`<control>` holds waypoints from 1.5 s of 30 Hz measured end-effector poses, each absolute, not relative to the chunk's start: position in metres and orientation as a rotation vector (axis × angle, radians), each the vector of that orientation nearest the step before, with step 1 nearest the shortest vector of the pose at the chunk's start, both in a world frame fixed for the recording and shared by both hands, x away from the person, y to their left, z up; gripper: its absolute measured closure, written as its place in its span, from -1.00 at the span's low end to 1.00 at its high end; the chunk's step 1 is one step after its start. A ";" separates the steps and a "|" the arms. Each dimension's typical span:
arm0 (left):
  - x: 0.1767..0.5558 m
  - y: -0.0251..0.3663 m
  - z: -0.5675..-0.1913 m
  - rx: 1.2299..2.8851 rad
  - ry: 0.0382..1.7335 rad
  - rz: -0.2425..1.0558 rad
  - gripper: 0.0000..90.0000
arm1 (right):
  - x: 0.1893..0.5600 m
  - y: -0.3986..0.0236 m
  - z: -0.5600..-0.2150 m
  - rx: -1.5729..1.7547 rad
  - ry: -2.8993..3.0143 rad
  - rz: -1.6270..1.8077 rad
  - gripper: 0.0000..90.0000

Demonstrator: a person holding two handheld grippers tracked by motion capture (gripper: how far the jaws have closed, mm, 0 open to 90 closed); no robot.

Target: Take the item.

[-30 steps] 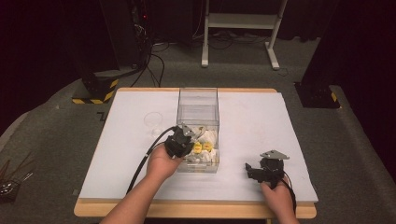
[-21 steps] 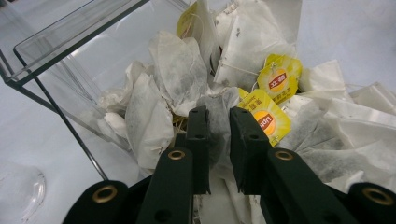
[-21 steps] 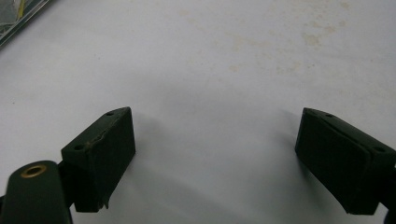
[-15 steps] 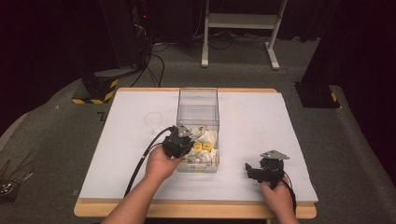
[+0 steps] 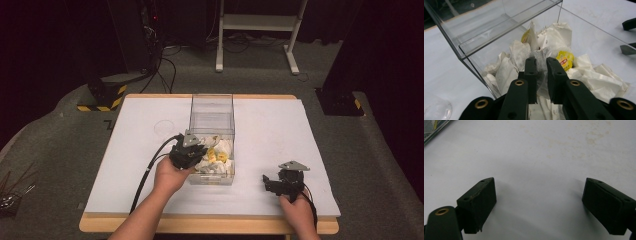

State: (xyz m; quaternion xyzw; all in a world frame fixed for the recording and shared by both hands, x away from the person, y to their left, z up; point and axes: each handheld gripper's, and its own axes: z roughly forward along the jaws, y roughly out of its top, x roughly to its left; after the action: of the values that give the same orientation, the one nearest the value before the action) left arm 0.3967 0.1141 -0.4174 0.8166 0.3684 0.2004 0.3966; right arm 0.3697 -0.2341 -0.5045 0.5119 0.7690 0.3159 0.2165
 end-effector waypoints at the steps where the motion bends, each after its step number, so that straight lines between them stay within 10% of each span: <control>1: 0.396 0.115 -0.416 2.054 0.928 0.514 0.77 | 0.370 -0.234 -0.504 1.419 2.132 0.874 -0.73; 45: 0.368 0.159 -0.398 1.766 0.817 0.683 0.77 | 0.370 -0.234 -0.505 1.415 2.135 0.872 -0.74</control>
State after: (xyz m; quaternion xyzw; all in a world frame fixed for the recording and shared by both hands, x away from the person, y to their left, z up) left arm 0.3678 0.1589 -0.3979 0.7347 0.3397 0.2842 0.5139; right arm 0.3699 -0.2338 -0.5045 0.5107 0.7704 0.3145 0.2162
